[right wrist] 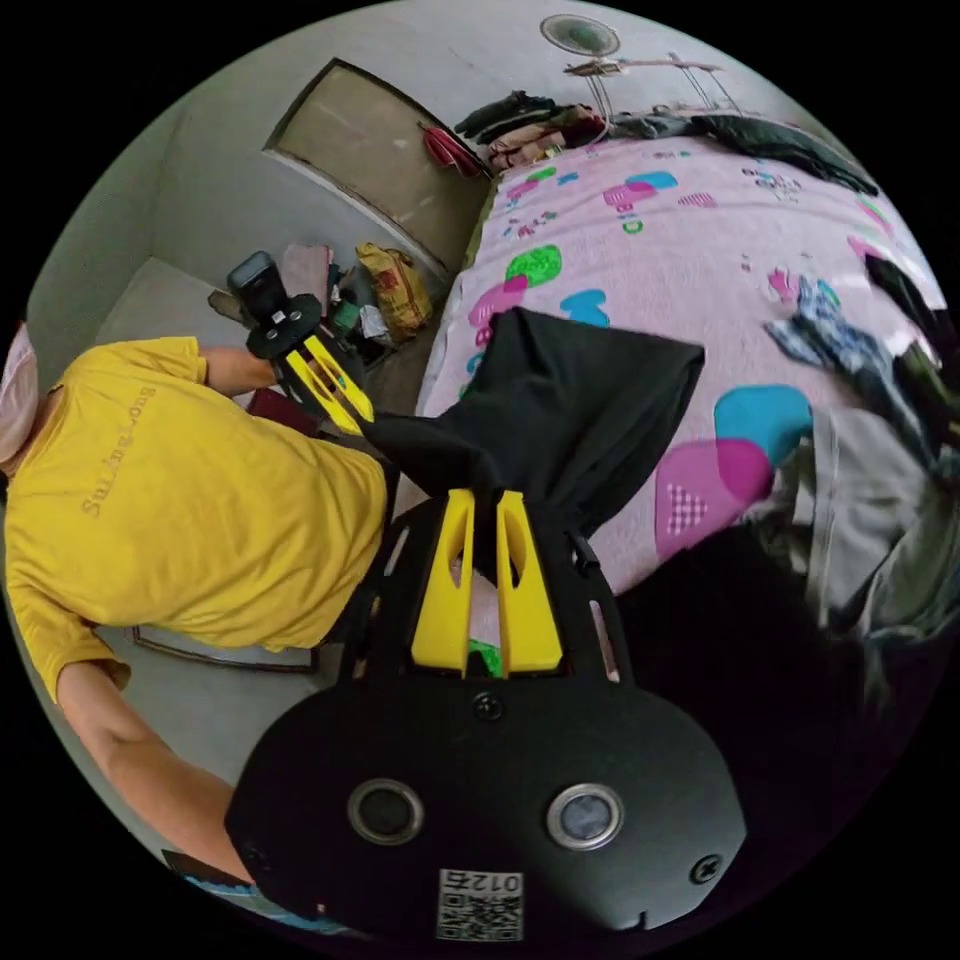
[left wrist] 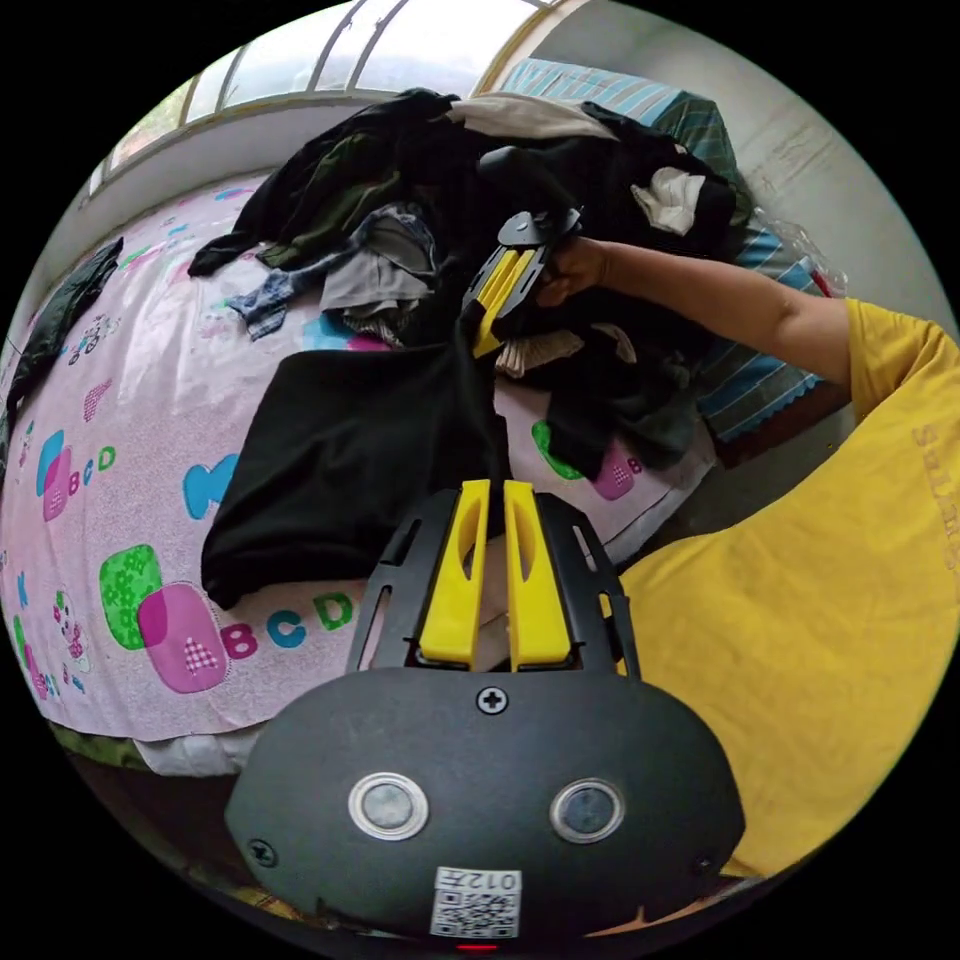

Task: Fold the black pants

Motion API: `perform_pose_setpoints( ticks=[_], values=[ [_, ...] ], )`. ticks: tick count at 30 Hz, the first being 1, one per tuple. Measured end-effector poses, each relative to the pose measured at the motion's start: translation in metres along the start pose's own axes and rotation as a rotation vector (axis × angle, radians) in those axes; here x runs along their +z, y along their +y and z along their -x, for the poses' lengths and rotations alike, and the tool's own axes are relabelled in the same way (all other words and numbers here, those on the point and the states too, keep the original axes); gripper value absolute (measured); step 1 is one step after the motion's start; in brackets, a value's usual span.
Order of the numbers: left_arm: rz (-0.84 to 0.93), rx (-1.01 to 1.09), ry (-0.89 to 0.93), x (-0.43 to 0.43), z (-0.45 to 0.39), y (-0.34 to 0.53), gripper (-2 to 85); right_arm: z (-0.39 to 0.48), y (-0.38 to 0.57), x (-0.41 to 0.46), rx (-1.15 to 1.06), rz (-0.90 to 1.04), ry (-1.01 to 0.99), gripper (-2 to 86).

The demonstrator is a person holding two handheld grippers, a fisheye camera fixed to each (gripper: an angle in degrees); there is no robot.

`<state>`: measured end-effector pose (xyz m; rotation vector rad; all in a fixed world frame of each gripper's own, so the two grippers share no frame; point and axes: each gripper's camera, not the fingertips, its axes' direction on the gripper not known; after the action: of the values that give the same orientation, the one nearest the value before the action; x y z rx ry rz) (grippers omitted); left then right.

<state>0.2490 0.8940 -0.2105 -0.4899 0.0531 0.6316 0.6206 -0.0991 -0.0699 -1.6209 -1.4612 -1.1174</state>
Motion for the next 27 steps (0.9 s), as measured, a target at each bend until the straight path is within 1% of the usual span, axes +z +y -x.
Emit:
perform_pose_setpoints(
  ticks=[4, 5, 6, 8, 9, 11, 13, 15, 17, 19, 21, 22, 24, 25, 27],
  values=[
    [0.017, -0.046, 0.055, 0.056, -0.035, 0.001, 1.2, -0.001, 0.048, 0.040, 0.115, 0.005, 0.025, 5.7],
    [0.030, -0.039, 0.088, 0.069, -0.048, 0.000, 1.4, 0.000, 0.057, 0.045, 0.151, -0.008, 0.007, 7.2],
    [0.061, -0.017, 0.084, 0.078, -0.062, -0.003, 1.6, 0.002, 0.062, 0.046, 0.162, -0.011, -0.006, 8.0],
    [0.089, 0.017, 0.060, 0.081, -0.080, -0.004, 1.7, 0.014, 0.079, 0.050, 0.201, -0.024, -0.015, 10.0],
    [0.086, 0.041, 0.076, 0.076, -0.089, -0.002, 1.7, 0.019, 0.084, 0.050, 0.202, -0.031, -0.009, 10.3],
    [0.074, 0.072, 0.097, 0.063, -0.098, 0.003, 1.6, 0.040, 0.104, 0.049, 0.229, -0.063, 0.078, 10.0],
    [0.054, 0.061, 0.040, 0.048, -0.101, 0.007, 1.3, 0.058, 0.117, 0.046, 0.262, -0.113, 0.180, 8.9],
    [0.014, 0.020, -0.060, 0.036, -0.103, 0.003, 0.9, 0.079, 0.123, 0.045, 0.289, -0.194, 0.302, 7.0],
    [0.009, 0.012, -0.073, 0.042, -0.105, -0.011, 0.7, 0.103, 0.118, 0.053, 0.297, -0.280, 0.405, 4.5],
    [0.037, 0.052, -0.101, 0.057, -0.116, -0.030, 0.5, 0.113, 0.109, 0.070, 0.318, -0.305, 0.431, 3.2],
    [0.109, 0.170, -0.179, 0.087, -0.140, -0.050, 0.4, 0.115, 0.098, 0.097, 0.341, -0.268, 0.409, 2.0],
    [0.137, 0.203, -0.186, 0.096, -0.146, -0.053, 0.4, 0.113, 0.093, 0.120, 0.369, -0.197, 0.427, 1.4],
    [0.276, 0.288, -0.158, 0.134, -0.167, -0.057, 0.4, 0.110, 0.091, 0.157, 0.416, -0.074, 0.506, 0.7],
    [0.301, 0.302, -0.173, 0.142, -0.171, -0.056, 0.4, 0.107, 0.093, 0.180, 0.426, 0.008, 0.544, 0.4],
    [0.305, 0.376, -0.187, 0.159, -0.185, -0.051, 0.3, 0.103, 0.100, 0.198, 0.465, 0.009, 0.547, 0.2]
  ],
)
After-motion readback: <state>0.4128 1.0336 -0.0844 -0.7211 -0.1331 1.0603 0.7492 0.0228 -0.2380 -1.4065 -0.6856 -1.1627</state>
